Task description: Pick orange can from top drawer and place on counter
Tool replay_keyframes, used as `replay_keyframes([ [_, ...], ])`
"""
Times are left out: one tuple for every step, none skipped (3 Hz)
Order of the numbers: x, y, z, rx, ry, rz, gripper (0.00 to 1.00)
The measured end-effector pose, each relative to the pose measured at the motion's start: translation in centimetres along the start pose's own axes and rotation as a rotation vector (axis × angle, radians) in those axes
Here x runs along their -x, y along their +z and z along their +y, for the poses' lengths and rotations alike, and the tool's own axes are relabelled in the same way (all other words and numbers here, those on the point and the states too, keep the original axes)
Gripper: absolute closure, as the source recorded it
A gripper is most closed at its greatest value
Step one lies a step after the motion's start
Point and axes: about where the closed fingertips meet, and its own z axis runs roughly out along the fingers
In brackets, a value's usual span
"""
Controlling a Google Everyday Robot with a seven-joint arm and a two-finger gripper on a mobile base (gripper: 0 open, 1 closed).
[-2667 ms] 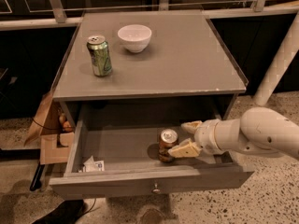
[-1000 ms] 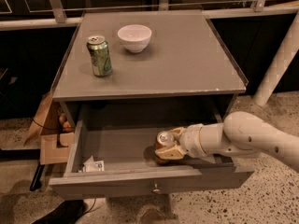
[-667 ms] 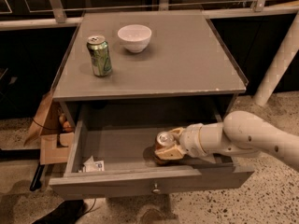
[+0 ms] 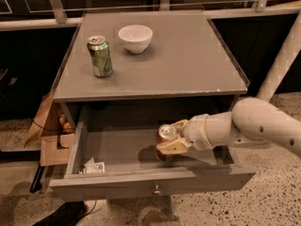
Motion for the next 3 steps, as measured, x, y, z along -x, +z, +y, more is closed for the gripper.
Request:
replay_keyframes([
  [6.5, -5.2, -0.3, -0.052, -0.003, -0.006, 1.0],
  [6.5, -5.2, -0.3, -0.052, -0.003, -0.006, 1.0],
  [8.4, -6.1, -0.7, -0.058, 0.039, -0.017, 1.0],
])
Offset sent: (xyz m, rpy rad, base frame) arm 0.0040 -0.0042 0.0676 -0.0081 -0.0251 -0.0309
